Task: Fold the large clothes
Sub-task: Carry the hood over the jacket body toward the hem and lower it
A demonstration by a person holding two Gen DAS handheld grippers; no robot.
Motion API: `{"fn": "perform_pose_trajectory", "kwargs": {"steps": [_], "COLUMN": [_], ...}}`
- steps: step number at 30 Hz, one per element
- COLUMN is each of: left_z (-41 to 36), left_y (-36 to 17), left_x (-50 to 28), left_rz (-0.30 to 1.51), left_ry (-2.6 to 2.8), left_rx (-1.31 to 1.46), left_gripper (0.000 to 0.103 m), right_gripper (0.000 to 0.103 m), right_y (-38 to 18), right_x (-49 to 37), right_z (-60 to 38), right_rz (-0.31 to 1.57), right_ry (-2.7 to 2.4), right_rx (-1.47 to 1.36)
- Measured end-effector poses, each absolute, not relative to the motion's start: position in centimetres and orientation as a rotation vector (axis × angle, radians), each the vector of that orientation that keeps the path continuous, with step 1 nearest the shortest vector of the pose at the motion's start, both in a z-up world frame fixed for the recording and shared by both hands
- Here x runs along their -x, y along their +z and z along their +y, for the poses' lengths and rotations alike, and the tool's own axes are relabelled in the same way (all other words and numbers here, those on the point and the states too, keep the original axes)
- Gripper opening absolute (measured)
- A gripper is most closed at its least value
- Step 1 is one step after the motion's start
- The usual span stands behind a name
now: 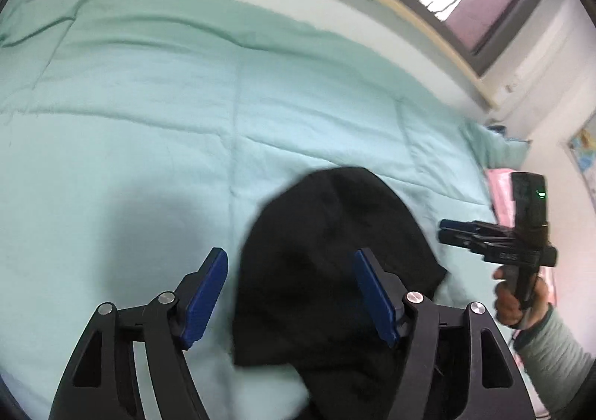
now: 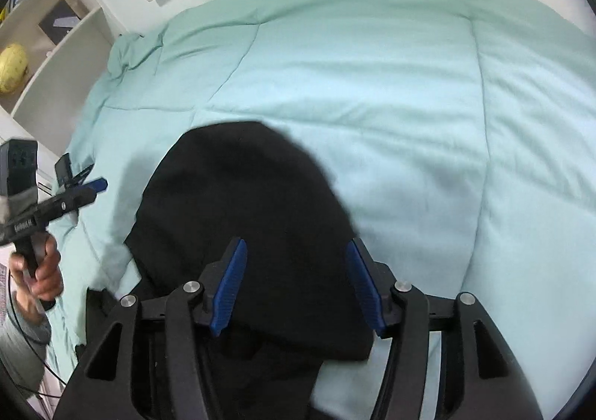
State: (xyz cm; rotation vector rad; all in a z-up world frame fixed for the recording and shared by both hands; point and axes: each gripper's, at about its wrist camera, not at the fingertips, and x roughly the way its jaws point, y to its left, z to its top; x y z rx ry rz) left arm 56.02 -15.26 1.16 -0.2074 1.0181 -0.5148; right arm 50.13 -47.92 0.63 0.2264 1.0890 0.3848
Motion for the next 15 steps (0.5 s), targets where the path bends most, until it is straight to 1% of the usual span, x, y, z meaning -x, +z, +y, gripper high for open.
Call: {"fn": "perform_pose_trajectory", "kwargs": {"steps": [3, 6, 10, 11, 12, 13, 14, 15], "left_z": [-14.9, -15.3, -15.6, -15.7, -15.8, -16.1, -16.3, -16.5], "left_y": [-1.9, -5.1, -8.2, -8.4, -8.2, -7.6, -6.7, -5.5], "left_x": [-60.3, -62.1, -63.1, -62.9, -62.4, -61.8, -61.0, -60.0], "left_rz": [1.148, 1.26, 1.308, 1.301, 1.282, 1.259, 1.219, 1.176], "left_ry": [-0.582, -0.657, -0.723, -0.733, -0.757, -0.79, -0.805, -0.823], "left_rx": [0.231, 0.297, 0.415, 0.434, 0.447, 0.443, 0.416, 0.38], "left_gripper": [0.072, 0.072, 0.072, 0.068, 0.057, 0.028, 0.022, 0.02], "right_gripper": [0.061, 0.061, 0.06, 0.058, 0.051, 0.035, 0.028, 0.023], "right_y": [-1.2, -4.0, -6.8, -7.5, -7.5, -7.3, -6.6, -5.8], "right_x": [-54.1, -55.5, -58.3, -58.0, -57.9, -57.5, -56.9, -56.2], "right_z": [-48.5, -48.1, -48.1, -47.3, -46.9, -46.4, -45.7, -44.9], "right_rz": [1.149, 1.196, 1.221, 1.231, 1.234, 1.227, 1.213, 1.19], "right_ry": [0.44, 0.45, 0.509, 0.525, 0.541, 0.563, 0.575, 0.575], "right_rx": [-0.231, -0.227, -0.301, -0.321, -0.324, -0.313, -0.277, -0.228]}}
